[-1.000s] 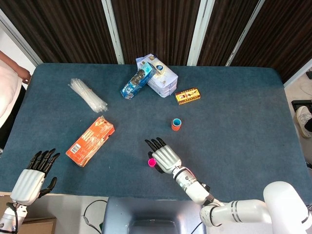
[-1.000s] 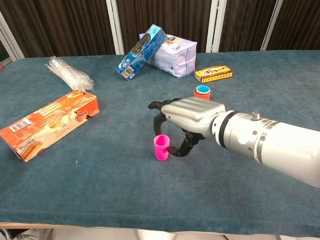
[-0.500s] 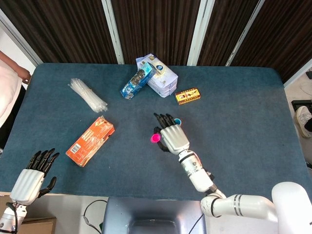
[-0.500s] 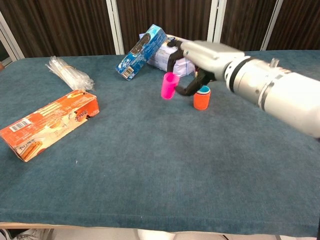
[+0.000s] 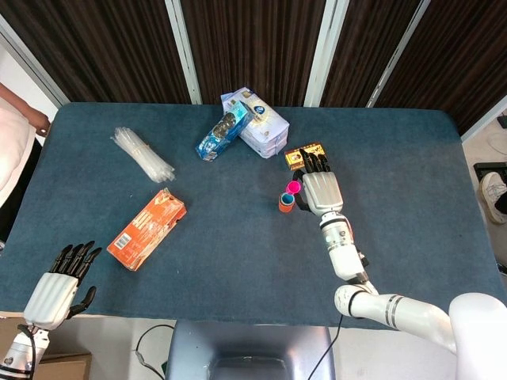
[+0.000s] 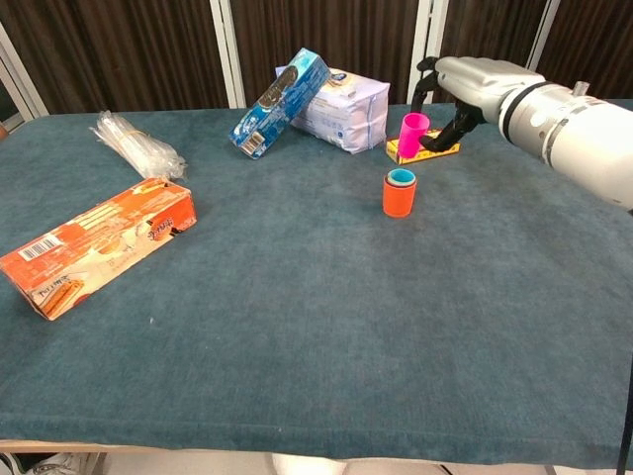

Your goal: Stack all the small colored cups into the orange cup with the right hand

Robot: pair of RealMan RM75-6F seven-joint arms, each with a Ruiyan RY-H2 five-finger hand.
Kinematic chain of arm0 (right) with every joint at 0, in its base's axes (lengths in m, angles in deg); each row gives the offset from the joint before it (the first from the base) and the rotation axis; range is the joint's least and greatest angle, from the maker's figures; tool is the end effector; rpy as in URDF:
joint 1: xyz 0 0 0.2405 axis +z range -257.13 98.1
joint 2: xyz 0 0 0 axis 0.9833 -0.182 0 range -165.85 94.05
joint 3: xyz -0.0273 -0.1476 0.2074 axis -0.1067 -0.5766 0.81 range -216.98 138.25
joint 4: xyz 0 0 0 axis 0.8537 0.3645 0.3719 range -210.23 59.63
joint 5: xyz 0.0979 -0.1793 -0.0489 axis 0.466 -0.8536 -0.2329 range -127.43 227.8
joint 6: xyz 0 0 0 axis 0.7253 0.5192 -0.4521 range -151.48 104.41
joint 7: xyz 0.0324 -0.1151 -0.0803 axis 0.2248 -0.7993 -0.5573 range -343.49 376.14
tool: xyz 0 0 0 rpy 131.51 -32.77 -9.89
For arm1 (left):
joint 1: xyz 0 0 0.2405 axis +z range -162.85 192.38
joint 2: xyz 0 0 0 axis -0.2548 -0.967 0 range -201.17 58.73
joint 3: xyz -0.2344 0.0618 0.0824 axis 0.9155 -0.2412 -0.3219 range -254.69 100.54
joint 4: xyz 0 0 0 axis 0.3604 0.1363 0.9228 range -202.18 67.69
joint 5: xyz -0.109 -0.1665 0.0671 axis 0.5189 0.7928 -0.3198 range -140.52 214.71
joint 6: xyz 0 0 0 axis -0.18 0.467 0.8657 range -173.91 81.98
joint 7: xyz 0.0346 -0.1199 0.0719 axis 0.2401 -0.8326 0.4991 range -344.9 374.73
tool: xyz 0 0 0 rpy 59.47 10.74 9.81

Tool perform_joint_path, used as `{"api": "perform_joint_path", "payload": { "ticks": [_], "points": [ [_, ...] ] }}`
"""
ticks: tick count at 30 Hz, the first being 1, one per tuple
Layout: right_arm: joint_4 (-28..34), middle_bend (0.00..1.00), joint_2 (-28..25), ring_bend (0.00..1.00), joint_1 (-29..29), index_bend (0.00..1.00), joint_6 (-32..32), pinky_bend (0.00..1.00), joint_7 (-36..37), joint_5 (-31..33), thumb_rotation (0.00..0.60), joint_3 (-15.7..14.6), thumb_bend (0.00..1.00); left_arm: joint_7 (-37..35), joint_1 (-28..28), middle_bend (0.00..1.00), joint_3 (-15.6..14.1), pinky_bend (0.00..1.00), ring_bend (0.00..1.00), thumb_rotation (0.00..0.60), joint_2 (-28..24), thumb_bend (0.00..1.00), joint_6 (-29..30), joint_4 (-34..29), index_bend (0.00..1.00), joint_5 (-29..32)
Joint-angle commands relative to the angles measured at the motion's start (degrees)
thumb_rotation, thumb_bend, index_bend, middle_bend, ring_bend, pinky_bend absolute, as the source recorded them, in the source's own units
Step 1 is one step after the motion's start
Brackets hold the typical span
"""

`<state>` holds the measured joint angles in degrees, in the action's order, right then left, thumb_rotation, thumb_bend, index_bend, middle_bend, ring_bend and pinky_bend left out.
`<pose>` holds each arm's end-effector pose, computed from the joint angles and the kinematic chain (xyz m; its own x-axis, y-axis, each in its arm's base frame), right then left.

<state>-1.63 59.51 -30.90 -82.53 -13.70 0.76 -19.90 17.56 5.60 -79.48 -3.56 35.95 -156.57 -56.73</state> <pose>-0.1301 -0.4076 -0.0021 0.4382 -0.1037 0.8929 -0.8929 -0.1649 0.4190 -0.2951 0.1818 0.1168 0.4580 0.1069 0.8825 0.8768 -0.2178 -0.4287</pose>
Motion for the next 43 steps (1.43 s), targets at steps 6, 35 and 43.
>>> {"api": "perform_joint_path", "payload": {
  "ticks": [6, 35, 43],
  "points": [
    [-2.5, 0.08, 2.2, 0.00, 0.7, 0.63, 0.9, 0.00, -0.4, 0.3, 0.600, -1.2, 0.50, -0.4, 0.2, 0.00, 0.0, 0.05, 0.00, 0.600, -0.2, 0.46, 0.6, 0.0, 0.00, -0.1],
    [28.0, 0.00, -30.0, 0.00, -32.6, 0.00, -28.9, 0.00, 11.4, -31.7, 0.600, -29.3, 0.33, -1.3, 1.0, 0.00, -0.1, 0.05, 0.00, 0.600, -0.7, 0.46, 2.6, -0.1, 0.00, -0.9],
    [18.4, 0.00, -31.8, 0.00, -38.6, 0.00, -32.8, 0.00, 28.2, -33.7, 0.600, -27.9, 0.33, 1.1, 0.8, 0.00, -0.4, 0.05, 0.00, 0.600, 0.4, 0.46, 2.5, -0.3, 0.00, -2.1]
  ]
}}
